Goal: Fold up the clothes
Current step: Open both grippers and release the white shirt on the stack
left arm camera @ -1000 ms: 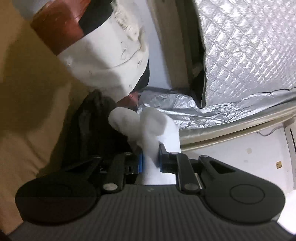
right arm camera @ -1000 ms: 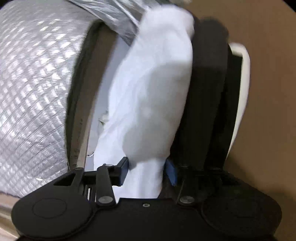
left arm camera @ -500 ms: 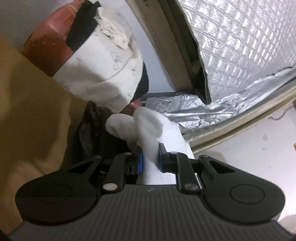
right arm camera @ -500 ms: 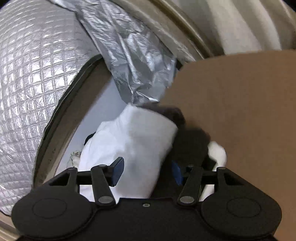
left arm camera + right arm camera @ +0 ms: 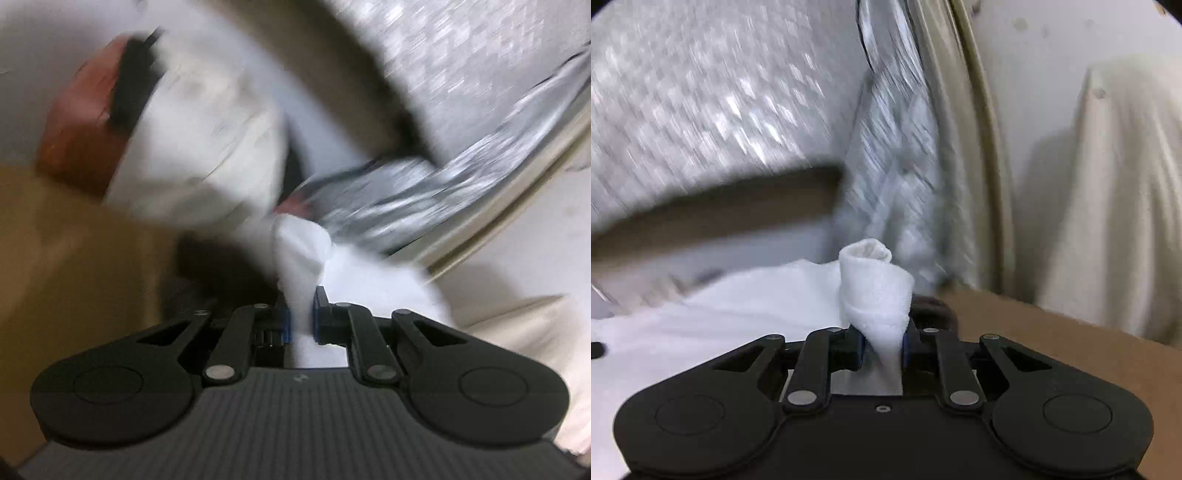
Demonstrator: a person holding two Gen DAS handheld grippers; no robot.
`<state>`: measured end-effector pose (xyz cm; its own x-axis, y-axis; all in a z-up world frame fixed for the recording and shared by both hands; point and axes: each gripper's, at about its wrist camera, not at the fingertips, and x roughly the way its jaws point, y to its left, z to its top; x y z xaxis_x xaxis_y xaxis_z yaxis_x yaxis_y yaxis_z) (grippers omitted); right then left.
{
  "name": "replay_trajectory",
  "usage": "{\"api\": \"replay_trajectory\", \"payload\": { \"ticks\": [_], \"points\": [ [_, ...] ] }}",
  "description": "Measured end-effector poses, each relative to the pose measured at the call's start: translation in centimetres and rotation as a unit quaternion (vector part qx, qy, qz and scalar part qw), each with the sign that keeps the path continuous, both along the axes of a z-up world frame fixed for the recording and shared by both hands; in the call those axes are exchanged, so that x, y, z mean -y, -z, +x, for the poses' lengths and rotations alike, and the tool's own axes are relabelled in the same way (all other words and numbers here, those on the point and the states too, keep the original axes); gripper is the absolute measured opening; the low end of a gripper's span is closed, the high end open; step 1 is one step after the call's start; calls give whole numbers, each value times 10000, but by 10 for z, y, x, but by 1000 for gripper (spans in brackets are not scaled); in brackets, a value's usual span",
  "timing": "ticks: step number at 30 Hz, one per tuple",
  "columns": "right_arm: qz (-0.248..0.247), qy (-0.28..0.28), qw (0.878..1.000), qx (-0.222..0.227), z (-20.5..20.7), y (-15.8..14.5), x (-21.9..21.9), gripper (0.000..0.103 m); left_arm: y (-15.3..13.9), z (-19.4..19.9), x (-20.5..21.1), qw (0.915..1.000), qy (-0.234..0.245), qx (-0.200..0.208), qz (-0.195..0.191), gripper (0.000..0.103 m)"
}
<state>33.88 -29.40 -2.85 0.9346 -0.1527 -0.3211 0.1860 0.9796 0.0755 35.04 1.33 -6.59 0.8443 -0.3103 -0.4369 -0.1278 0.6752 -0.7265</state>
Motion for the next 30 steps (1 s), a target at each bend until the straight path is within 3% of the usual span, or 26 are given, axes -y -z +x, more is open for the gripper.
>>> {"api": "replay_trajectory", "payload": {
  "ticks": [3,4,6,9,12,15,17,20,23,25,26,27,28,29,30],
  "points": [
    [-345,176,9991,-171,1,-2,-10,26,9,7,2,9995,-35,-288,159,12],
    [-434,211,9985,-249,2,-4,-13,42,7,7,1,9994,-52,-280,189,14],
    [-528,789,9945,-440,5,-21,-5,60,4,5,-3,9993,-133,-290,214,23],
    [-360,1468,9875,-441,-9,-46,5,61,-9,-11,-16,9985,-459,-29,280,23],
    [143,624,9979,-46,-31,-67,0,61,-35,-31,-27,9949,-671,552,504,23],
    [268,-574,9979,103,-32,-80,-21,60,-52,-34,-19,9933,171,1074,386,24],
    [193,-1378,9903,-31,-13,-83,-39,61,-48,-27,-5,9937,569,935,255,24],
    [-321,-2097,9736,-844,44,-71,-73,60,-27,-10,15,9958,769,350,352,24],
    [-723,-2741,9460,-1569,96,-49,-93,56,-1,9,24,9941,949,-261,446,23],
    [-785,-2339,9547,-1665,120,-36,-82,66,7,13,20,9943,958,-300,360,19],
    [-495,-1850,9663,-1721,134,-35,-67,66,8,13,16,9950,919,-295,268,17],
    [-149,-1310,9754,-1766,143,-37,-50,59,9,13,12,9956,876,-288,173,12],
    [33,-1102,9782,-1761,142,-39,-40,36,9,13,11,9957,867,-284,164,12],
    [215,-892,9802,-1754,141,-42,-30,30,8,13,10,9958,860,-281,161,12],
    [394,-685,9815,-1746,139,-45,-20,30,8,12,9,9958,854,-278,158,12]
  ]
}}
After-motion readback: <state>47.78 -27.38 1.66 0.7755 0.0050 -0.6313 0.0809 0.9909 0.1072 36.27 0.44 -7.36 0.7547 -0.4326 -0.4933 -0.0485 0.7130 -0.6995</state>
